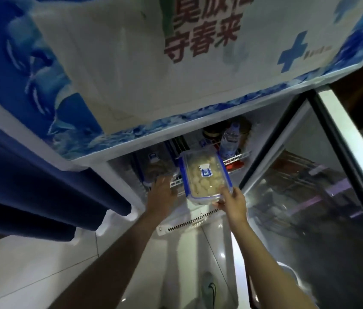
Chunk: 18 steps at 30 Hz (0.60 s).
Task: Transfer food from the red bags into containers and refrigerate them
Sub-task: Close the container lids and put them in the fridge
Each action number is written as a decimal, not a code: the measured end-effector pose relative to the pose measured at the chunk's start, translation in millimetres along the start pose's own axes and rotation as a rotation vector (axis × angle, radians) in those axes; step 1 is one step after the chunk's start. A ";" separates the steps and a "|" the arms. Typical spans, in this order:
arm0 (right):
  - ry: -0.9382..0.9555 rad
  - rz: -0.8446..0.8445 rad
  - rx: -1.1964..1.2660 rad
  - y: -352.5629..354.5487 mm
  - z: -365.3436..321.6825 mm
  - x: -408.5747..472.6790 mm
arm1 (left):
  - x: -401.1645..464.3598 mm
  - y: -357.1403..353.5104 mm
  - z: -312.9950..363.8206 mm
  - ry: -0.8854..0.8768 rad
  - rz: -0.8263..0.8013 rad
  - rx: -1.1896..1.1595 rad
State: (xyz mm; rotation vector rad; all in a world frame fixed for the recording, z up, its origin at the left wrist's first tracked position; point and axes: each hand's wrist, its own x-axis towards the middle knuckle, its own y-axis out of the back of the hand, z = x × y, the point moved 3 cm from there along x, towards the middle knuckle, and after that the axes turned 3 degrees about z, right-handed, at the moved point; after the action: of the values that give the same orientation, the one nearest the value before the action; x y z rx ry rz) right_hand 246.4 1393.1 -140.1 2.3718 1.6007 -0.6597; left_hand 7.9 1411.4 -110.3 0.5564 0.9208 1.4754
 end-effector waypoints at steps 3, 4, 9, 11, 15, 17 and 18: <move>-0.026 -0.021 -0.020 -6.0 -3.6 35.1 | 23.1 -2.0 5.4 -0.004 -0.099 0.187; -0.032 -0.036 -0.025 -7.5 -4.6 45.2 | 29.2 -5.1 3.0 -0.007 -0.139 0.206; -0.068 -0.126 -0.066 -21.1 -9.7 87.3 | 27.4 -12.0 -10.4 -0.004 -0.241 0.297; -0.075 -0.163 -0.065 -31.1 -13.6 101.2 | 25.3 -11.2 -10.0 -0.027 -0.199 0.309; -0.103 -0.213 -0.087 -57.2 -22.4 127.5 | 27.9 -11.5 -14.4 -0.039 -0.189 0.289; -0.119 -0.204 -0.084 -69.2 -21.1 143.4 | 29.5 -13.4 -16.7 -0.047 -0.204 0.313; -0.130 -0.213 -0.082 -74.8 -20.4 149.1 | 29.7 -14.5 -17.5 -0.047 -0.207 0.324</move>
State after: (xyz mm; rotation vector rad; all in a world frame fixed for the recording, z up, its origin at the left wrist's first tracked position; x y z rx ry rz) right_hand 229.4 1553.7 -186.4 2.0744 1.8004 -0.7551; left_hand -1.5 1435.6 -137.2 0.7061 1.1537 1.1298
